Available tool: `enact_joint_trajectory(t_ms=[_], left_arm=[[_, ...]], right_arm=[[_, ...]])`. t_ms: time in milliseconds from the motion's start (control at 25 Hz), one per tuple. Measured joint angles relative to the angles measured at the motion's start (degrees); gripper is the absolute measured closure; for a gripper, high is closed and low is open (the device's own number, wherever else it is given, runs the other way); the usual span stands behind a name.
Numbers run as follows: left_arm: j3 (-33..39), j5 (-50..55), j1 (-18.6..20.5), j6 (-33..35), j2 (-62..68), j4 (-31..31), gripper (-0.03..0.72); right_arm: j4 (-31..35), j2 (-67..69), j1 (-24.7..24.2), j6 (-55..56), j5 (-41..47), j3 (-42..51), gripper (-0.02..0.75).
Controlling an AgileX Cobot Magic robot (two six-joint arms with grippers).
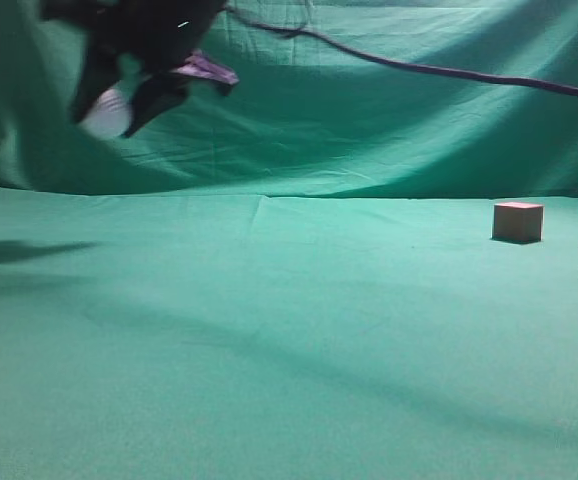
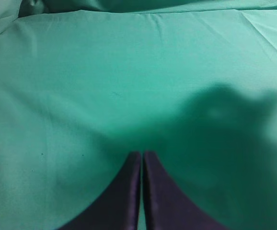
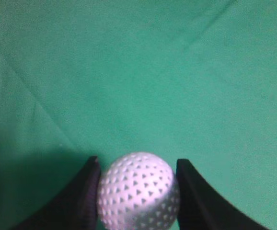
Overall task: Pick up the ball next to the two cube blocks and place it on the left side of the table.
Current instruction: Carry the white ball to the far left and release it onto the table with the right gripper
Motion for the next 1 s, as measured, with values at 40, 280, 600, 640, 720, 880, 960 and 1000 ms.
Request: enact_joint_trajectory(t_ms=[40,280,600,640,720,880,960,1000], left_arm=[[0.0,0.0,0.0,0.0,0.0,0.0,0.688],[0.0,0.0,0.0,0.0,0.0,0.0,0.688],[0.0,0.0,0.0,0.0,0.0,0.0,0.688],[0.0,0.0,0.0,0.0,0.0,0.0,0.688],[0.0,0.0,0.0,0.0,0.0,0.0,0.688],[0.0,0.0,0.0,0.0,0.0,0.0,0.688],[0.0,0.0,0.0,0.0,0.0,0.0,0.688],[0.0,0.0,0.0,0.0,0.0,0.0,0.688]], right_arm=[[0.0,2.2,0.9,0.0,0.1,-2.4,0.423],[0.1,9.3,5.6,-0.3,-2.8,-7.8,0.423],[4.5,13.8,6.3,-7.4,-8.6,-7.9,0.423],[5.2,13.8,6.3,-8.4,-9.0,-7.9,0.423],[6.4,13.8,6.3,-10.0,-9.3,-7.9,0.423],[7.0,13.8,6.3,-11.0,-9.4,-8.0,0.184],[7.0,13.8,6.3,-11.2,-9.4,-8.0,0.106],[6.6,13.5,6.3,-11.3,-9.4,-8.0,0.113]])
